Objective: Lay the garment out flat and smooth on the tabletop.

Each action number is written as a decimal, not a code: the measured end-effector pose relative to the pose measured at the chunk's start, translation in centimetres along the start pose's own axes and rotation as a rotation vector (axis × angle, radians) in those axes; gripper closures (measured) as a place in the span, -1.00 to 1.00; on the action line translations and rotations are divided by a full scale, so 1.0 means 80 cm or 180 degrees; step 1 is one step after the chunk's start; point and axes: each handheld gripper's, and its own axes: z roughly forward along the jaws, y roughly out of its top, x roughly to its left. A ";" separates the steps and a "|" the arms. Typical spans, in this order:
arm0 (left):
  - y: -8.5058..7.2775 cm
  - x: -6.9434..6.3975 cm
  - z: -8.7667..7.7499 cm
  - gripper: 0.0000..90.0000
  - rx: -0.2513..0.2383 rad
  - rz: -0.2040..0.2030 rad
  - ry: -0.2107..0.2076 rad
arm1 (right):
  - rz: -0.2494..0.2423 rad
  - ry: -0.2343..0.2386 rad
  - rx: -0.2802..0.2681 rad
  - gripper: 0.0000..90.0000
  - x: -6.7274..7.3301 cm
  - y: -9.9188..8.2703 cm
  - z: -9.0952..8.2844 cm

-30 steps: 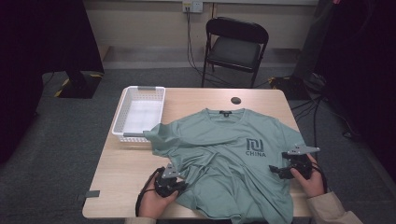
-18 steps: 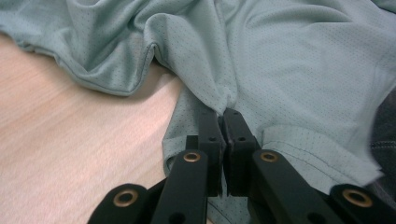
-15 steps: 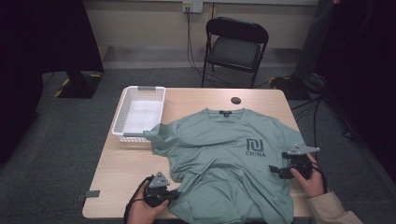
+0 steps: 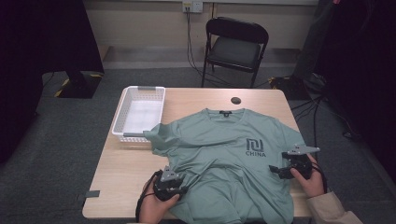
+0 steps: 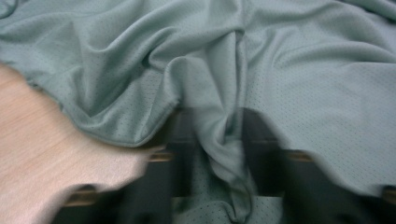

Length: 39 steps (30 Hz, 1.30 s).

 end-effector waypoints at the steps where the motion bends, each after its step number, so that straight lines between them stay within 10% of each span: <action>1: 0.002 -0.001 -0.001 0.75 0.0049 -0.0002 0.0009 | 0.0000 0.0000 0.0000 -0.75 0.000 0.000 0.000; 15: -0.051 -0.002 -0.053 0.86 0.0117 -0.0074 -0.0302 | 0.0001 0.0000 0.0000 -0.75 0.000 0.000 0.000; 19: -0.048 0.004 -0.054 0.19 -0.0108 -0.0141 -0.0036 | 0.0001 0.0001 0.0000 -0.75 0.000 0.000 0.000; 22: -0.034 0.015 -0.048 0.08 -0.0236 -0.0274 0.0179 | 0.0000 0.0001 0.0000 -0.75 0.000 0.000 0.000; 33: -0.015 0.007 -0.025 0.94 0.0141 0.0048 0.0352 | 0.0000 0.0002 0.0000 -0.75 0.000 0.000 0.000; 39: -0.032 0.013 -0.042 0.98 0.0132 -0.0021 0.0209 | -0.0010 0.0018 0.0001 -0.75 -0.001 0.000 0.000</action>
